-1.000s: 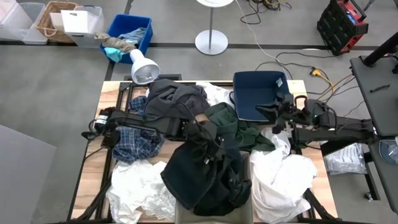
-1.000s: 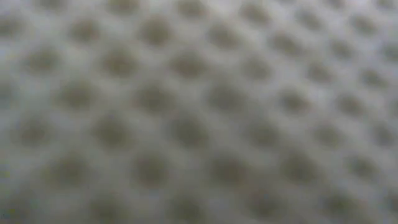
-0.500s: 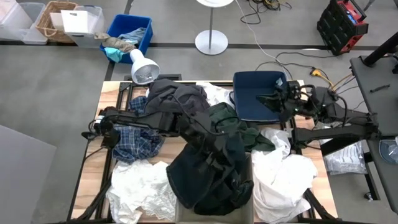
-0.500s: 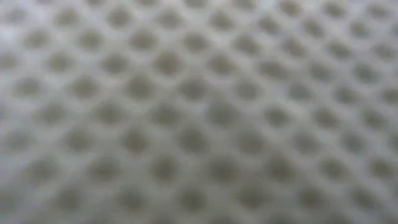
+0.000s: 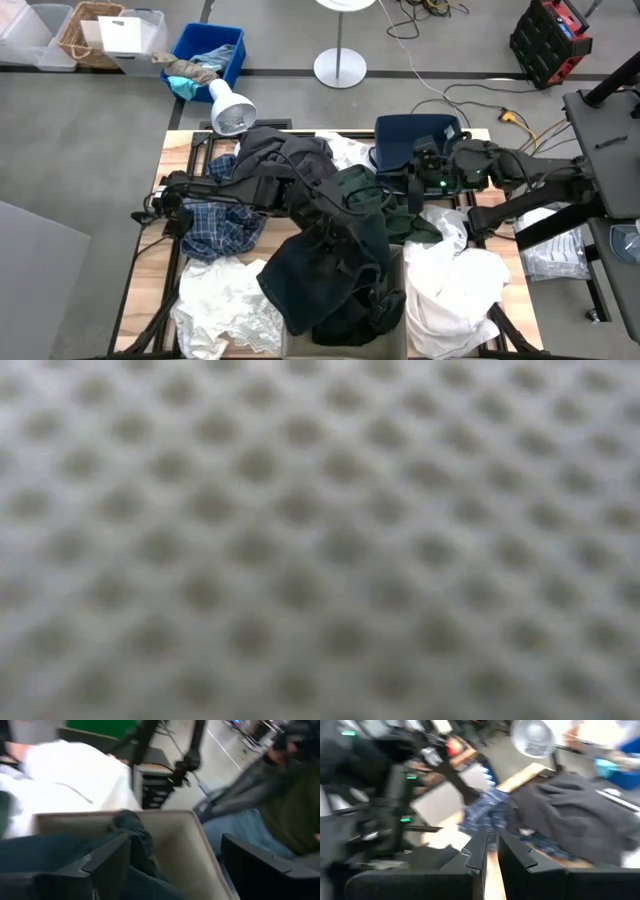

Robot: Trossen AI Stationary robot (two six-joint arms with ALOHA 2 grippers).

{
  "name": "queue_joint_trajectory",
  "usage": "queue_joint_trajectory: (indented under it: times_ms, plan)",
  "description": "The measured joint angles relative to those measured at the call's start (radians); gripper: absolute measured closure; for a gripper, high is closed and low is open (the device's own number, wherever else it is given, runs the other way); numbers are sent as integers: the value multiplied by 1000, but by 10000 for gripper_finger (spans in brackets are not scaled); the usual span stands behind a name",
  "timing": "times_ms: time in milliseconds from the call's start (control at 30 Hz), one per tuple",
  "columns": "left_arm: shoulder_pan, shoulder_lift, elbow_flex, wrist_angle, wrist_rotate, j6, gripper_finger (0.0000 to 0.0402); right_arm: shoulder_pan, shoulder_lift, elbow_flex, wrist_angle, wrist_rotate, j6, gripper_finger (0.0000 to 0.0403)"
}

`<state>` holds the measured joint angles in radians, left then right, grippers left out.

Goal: Sort clothes
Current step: Put the dark blue pants into the brown laundry organizer

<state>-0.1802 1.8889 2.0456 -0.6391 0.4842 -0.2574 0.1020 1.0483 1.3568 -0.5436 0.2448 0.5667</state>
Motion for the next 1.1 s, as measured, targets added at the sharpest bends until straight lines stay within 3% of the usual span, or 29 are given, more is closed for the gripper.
queue_joint_trajectory:
  times_ms: [167,267,333,433,600,667,933,1100]
  plan:
    - [-15,1,96,-82,119,-14,109,66,69,86,-134,99,46,369]
    - [-16,1,233,-348,176,-98,114,99,97,90,-137,100,105,369]
    - [-33,-4,315,-557,130,-118,118,125,128,88,-137,99,138,369]
    - [-59,-109,218,-641,27,-112,124,165,198,88,-129,90,149,369]
    - [-89,-276,83,-602,-373,-119,135,189,326,97,-116,65,177,369]
    - [-102,-319,43,-568,-477,-123,137,187,375,97,-111,21,181,369]
    - [-168,-407,-142,-326,-717,37,139,203,498,98,-95,-162,91,369]
    - [-185,-402,-324,-130,-731,155,155,237,537,101,-94,-157,-43,369]
